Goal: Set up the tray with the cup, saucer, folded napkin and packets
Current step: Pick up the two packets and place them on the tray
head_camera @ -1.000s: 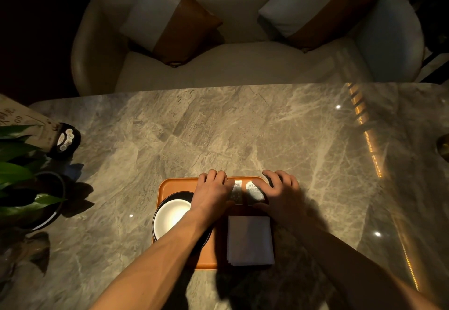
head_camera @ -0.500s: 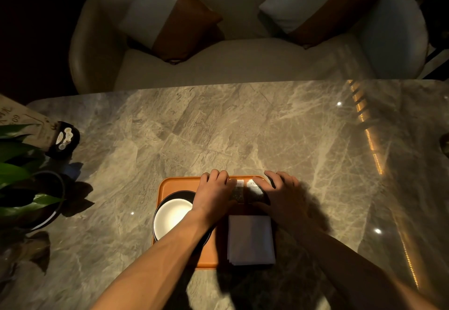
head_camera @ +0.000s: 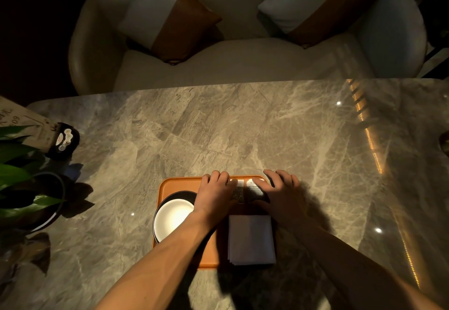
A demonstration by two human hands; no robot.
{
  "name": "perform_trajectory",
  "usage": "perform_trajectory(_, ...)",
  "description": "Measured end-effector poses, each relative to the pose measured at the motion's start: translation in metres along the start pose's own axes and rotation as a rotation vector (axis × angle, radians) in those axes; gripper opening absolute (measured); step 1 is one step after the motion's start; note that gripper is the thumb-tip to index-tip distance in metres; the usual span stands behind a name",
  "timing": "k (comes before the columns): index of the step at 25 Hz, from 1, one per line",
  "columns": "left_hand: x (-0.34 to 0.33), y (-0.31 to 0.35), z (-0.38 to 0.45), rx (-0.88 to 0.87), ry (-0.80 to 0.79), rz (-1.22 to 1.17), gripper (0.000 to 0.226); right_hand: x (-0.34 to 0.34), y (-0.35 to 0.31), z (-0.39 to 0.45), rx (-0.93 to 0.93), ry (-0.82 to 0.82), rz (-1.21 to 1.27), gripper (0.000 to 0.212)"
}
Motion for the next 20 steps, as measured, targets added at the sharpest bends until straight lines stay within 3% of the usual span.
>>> perform_trajectory(20, -0.001, 0.006, -0.001, 0.009, 0.019, 0.023, 0.041, 0.011, -0.007, -0.001, 0.007, 0.002, -0.024, 0.054)
Point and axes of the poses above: each hand's wrist, its own z-axis towards the middle knuckle, its own x-axis out of the back of the hand, y = z × x, the point moved 3 cm from there along z, towards the middle knuckle, and after that the axes turned 3 degrees about x, right-handed, at the moved point
